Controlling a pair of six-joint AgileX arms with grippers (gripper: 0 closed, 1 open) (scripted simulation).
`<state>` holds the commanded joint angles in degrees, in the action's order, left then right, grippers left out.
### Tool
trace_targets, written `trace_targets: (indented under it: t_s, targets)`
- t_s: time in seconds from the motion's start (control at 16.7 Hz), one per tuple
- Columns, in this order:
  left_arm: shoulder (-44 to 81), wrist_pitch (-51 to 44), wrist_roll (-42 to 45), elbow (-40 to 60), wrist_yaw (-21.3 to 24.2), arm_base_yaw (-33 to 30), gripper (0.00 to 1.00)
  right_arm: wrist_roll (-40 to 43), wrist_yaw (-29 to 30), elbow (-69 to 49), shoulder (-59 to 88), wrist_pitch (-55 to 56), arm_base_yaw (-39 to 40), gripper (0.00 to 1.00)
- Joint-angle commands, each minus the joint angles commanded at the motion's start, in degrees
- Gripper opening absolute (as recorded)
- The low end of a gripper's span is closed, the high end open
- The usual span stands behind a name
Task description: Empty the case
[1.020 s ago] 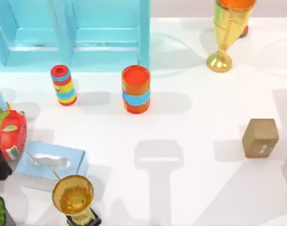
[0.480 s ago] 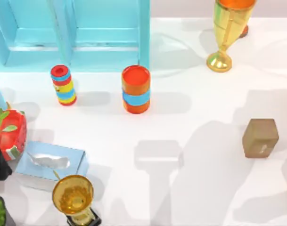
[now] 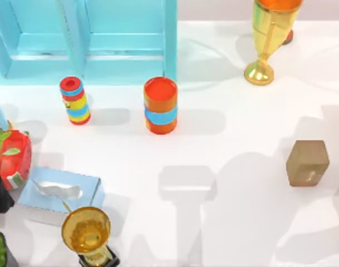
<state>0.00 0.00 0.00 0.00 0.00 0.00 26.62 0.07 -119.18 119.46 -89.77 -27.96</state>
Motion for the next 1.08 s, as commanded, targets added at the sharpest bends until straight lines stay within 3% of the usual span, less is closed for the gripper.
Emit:
trace_targets:
  t_s: [0.3,0.54,0.72,1.08]
  targets:
    - [0.00,0.00,0.00,0.00,0.00,0.00,1.00,-0.84,-0.09,0.69,0.02,0.41,0.89,0.00]
    - [0.00,0.00,0.00,0.00,0.00,0.00,1.00,-9.45,-0.31,5.98,-2.65,3.60,8.36,0.00]
    - [0.00,0.00,0.00,0.00,0.00,0.00,1.00,-21.69,-0.39,13.21,-6.21,7.80,20.11,0.00]
    - [0.00,0.00,0.00,0.00,0.00,0.00,1.00,-51.22,0.23,32.48,-15.07,17.94,50.94,0.00]
